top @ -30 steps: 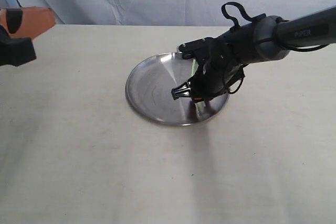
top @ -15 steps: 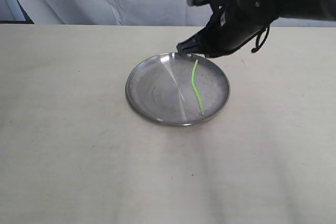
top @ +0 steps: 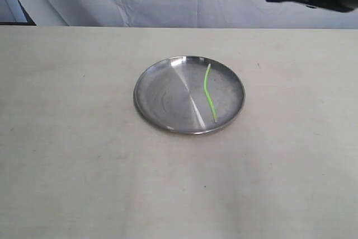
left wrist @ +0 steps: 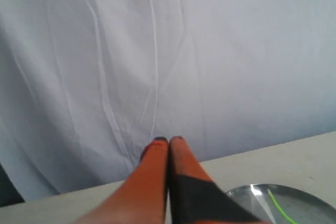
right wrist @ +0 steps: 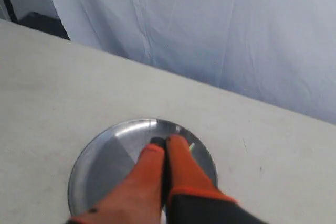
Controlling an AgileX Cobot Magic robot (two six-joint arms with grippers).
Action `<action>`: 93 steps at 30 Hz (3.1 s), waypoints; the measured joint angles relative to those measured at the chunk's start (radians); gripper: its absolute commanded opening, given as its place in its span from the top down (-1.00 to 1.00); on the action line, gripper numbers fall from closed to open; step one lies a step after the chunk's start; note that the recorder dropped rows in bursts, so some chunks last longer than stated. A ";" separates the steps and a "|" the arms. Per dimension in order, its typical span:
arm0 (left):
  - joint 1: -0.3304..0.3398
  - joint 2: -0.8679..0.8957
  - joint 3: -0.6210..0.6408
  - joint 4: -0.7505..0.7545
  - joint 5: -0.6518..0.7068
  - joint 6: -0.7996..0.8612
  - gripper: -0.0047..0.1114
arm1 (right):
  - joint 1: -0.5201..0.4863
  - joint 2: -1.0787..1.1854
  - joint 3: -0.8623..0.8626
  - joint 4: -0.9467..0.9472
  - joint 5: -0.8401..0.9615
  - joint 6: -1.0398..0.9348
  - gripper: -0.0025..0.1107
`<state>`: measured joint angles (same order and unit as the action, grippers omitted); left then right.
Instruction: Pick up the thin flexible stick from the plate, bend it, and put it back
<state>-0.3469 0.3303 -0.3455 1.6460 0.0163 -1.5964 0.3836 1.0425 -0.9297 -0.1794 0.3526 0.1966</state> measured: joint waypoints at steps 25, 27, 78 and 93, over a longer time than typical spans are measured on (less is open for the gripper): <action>0.000 0.000 0.072 -0.082 0.112 0.002 0.92 | 0.000 -0.281 0.584 0.027 -0.258 -0.011 0.95; 0.000 0.000 0.072 -0.082 0.112 0.002 0.92 | 0.000 -0.281 0.584 0.029 -0.258 -0.011 0.95; 0.000 0.000 0.072 -0.082 0.112 0.004 0.92 | -0.238 -1.037 0.927 0.173 -0.199 -0.010 0.95; 0.000 0.000 0.072 -0.082 0.108 0.006 0.92 | -0.238 -1.037 0.927 0.173 -0.197 -0.010 0.95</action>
<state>-0.3469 0.3303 -0.2737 1.5642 0.1243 -1.5902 0.1456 0.0055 -0.0026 -0.0068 0.1558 0.1864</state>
